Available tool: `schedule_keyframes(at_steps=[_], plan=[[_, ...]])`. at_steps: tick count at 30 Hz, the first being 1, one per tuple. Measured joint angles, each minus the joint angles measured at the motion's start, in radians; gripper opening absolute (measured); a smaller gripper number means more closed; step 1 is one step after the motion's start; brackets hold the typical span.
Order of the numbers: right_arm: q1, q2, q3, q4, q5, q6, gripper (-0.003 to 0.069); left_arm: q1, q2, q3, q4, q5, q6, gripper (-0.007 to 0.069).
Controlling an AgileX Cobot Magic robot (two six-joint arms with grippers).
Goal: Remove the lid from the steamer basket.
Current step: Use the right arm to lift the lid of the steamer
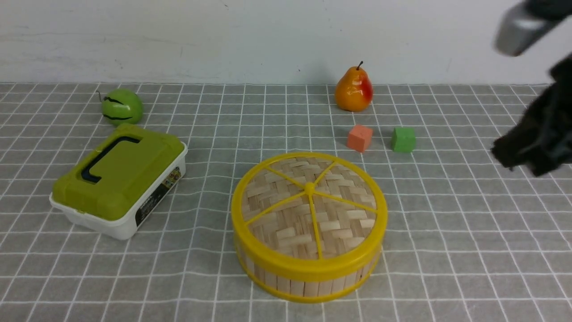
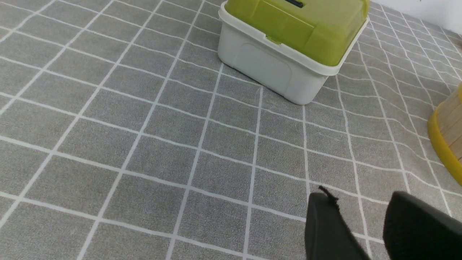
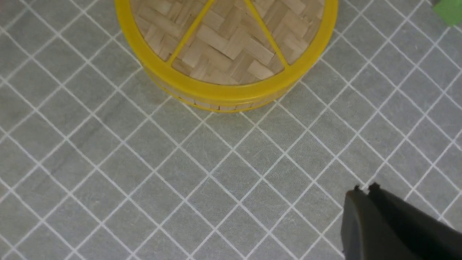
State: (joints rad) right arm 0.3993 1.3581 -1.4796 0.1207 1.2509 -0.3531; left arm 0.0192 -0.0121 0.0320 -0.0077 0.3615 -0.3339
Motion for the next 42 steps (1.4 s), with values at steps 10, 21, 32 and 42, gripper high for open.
schedule_keyframes(at_steps=[10,21,32,42], plan=[[0.196,0.390,-0.274,-0.172,-0.003,0.139,0.0048,0.000,0.000,0.000,0.000,0.000,0.000,0.0239],[0.207,0.701,-0.510,-0.068,-0.007,0.161,0.0440,0.000,0.000,0.000,0.000,0.000,0.000,0.0239],[0.207,0.787,-0.520,-0.027,-0.026,0.162,0.0425,0.000,0.000,0.000,0.000,0.000,0.000,0.0239],[0.207,0.789,-0.528,-0.031,-0.059,0.186,0.0242,0.000,0.000,0.000,0.000,0.000,0.000,0.0239]])
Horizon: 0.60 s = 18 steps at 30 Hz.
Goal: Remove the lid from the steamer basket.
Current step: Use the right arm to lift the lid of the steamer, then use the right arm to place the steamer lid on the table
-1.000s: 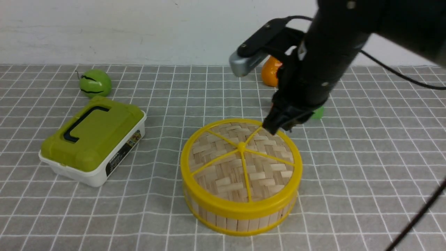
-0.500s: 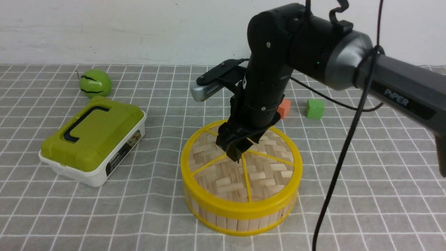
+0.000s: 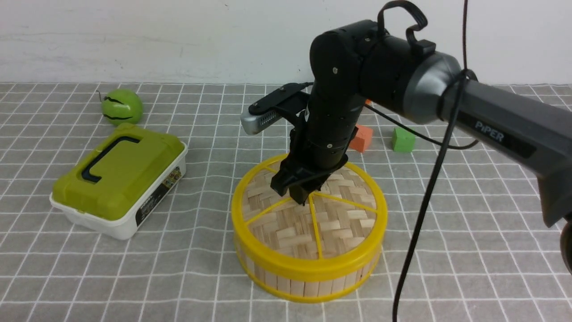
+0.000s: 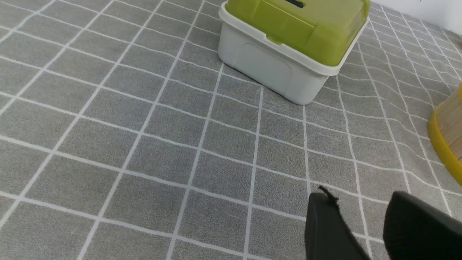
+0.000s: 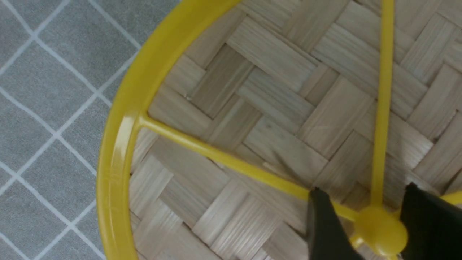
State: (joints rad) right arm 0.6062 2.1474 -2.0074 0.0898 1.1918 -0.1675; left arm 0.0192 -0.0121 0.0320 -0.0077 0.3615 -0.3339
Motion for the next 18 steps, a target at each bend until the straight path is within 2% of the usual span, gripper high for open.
schedule_keyframes(at_steps=[1,3,4,5,6,14,18], plan=[[0.000,0.000,0.000,0.000,-0.001,0.000,0.0237,0.000,0.000,0.000,0.000,0.000,0.000,0.0239],[0.000,0.000,0.000,-0.008,-0.004,0.001,0.0164,0.000,0.000,0.000,0.000,0.000,0.000,0.0239],[0.000,0.000,-0.001,-0.009,-0.005,0.001,0.0152,0.000,0.000,0.000,0.000,0.000,0.000,0.0239],[0.000,0.000,-0.001,-0.011,-0.005,0.002,0.0099,0.000,0.000,0.000,0.000,0.000,0.000,0.0239],[0.000,0.000,-0.002,-0.013,-0.005,0.002,0.0083,0.000,0.000,0.000,0.000,0.000,0.000,0.0239],[0.000,-0.012,-0.047,-0.014,0.033,0.002,0.0080,0.000,0.000,0.000,0.000,0.000,0.000,0.0239],[0.001,-0.126,-0.096,-0.076,0.051,0.002,0.0080,0.000,0.000,0.000,0.000,0.000,0.000,0.0239]])
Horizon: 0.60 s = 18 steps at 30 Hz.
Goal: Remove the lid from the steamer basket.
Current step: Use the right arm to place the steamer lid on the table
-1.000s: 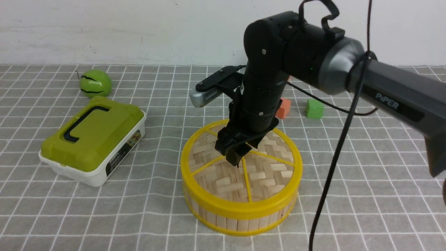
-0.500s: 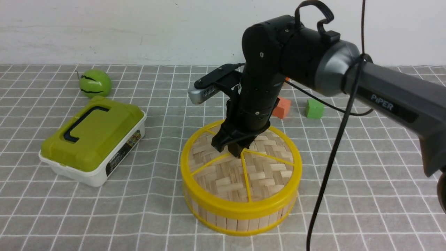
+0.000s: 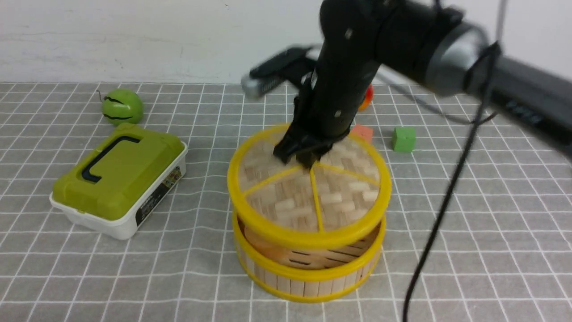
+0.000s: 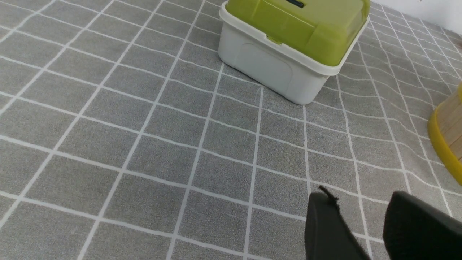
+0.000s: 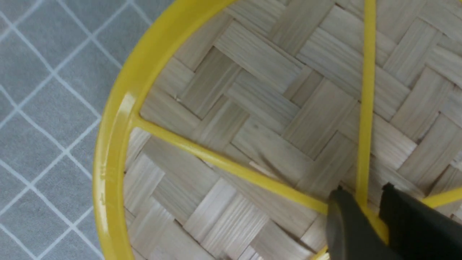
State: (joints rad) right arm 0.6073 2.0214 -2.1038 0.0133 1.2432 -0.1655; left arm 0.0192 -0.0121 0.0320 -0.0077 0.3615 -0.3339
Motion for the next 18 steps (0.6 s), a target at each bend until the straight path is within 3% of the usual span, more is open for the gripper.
schedule_keyframes(at_steps=[7,14,15,18], plan=[[-0.080,-0.236,0.065,-0.060,0.004,0.032,0.0080,0.000,0.000,0.000,0.000,0.000,0.000,0.0239],[-0.289,-0.411,0.356,-0.067,0.009,0.052,0.0080,0.000,0.000,0.000,0.000,0.000,0.000,0.0239],[-0.359,-0.439,0.478,-0.054,-0.015,0.053,0.0080,0.000,0.000,0.000,0.000,0.000,0.000,0.0239],[-0.442,-0.444,0.601,-0.021,-0.096,0.053,0.0080,0.000,0.000,0.000,0.000,0.000,0.000,0.0239]])
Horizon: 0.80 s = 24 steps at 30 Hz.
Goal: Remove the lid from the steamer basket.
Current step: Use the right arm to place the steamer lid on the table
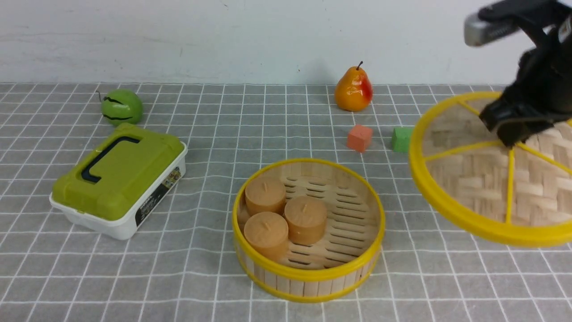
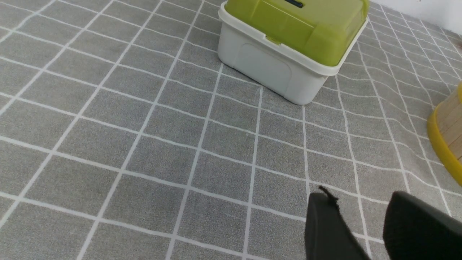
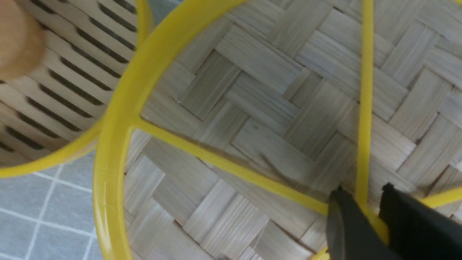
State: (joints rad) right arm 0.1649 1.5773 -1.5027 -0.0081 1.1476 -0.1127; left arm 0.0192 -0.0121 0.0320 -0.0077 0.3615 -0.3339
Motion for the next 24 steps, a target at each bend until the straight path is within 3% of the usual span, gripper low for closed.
schedule_keyframes(at_steps=[8,14,18,20,24], plan=[[-0.101,0.095,0.274,0.095,-0.345,0.000,0.0080,0.000,0.000,0.000,0.000,0.000,0.000,0.0239],[-0.104,0.200,0.292,0.105,-0.442,0.000,0.0118,0.000,0.000,0.000,0.000,0.000,0.000,0.0239],[-0.104,0.220,0.292,0.109,-0.463,0.000,0.0224,0.000,0.000,0.000,0.000,0.000,0.000,0.0239],[-0.104,0.194,0.292,0.110,-0.456,0.000,0.0347,0.000,0.000,0.000,0.000,0.000,0.000,0.0239],[-0.104,0.082,0.292,0.129,-0.409,-0.011,0.0454,0.000,0.000,0.000,0.000,0.000,0.000,0.0239]])
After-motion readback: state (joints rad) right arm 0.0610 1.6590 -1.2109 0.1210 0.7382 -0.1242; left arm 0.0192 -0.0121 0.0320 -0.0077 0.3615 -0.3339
